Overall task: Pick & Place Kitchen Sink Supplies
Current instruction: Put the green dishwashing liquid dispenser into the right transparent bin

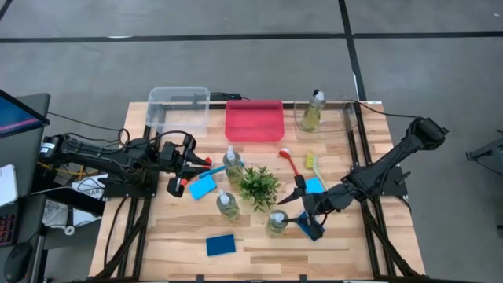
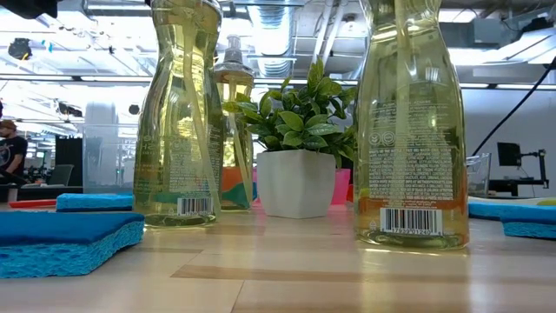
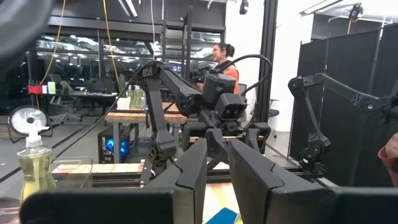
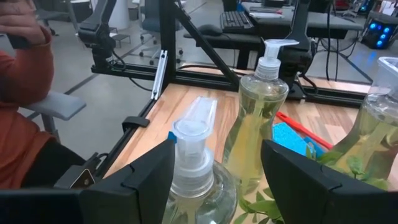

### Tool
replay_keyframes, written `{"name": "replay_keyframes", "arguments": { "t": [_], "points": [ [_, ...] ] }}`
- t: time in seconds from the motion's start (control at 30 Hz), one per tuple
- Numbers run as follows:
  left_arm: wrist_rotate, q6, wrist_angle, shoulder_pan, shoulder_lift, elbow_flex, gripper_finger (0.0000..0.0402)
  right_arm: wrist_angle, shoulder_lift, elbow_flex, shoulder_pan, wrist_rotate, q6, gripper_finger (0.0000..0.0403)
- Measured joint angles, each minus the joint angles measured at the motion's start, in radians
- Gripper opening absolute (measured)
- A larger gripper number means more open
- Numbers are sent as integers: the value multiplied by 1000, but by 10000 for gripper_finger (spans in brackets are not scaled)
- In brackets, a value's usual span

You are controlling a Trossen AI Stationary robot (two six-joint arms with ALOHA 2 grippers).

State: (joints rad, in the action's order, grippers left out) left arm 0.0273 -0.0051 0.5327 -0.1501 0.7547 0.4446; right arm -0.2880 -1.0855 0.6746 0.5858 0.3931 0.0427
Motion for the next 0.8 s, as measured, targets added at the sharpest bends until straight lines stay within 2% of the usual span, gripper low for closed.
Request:
{"name": "replay_keyframes", "arguments": {
  "t": [0.8],
  "points": [
    [0,0,8,0,0,0,68,-12,-112,89,-18,-30,22,232]
  ]
}}
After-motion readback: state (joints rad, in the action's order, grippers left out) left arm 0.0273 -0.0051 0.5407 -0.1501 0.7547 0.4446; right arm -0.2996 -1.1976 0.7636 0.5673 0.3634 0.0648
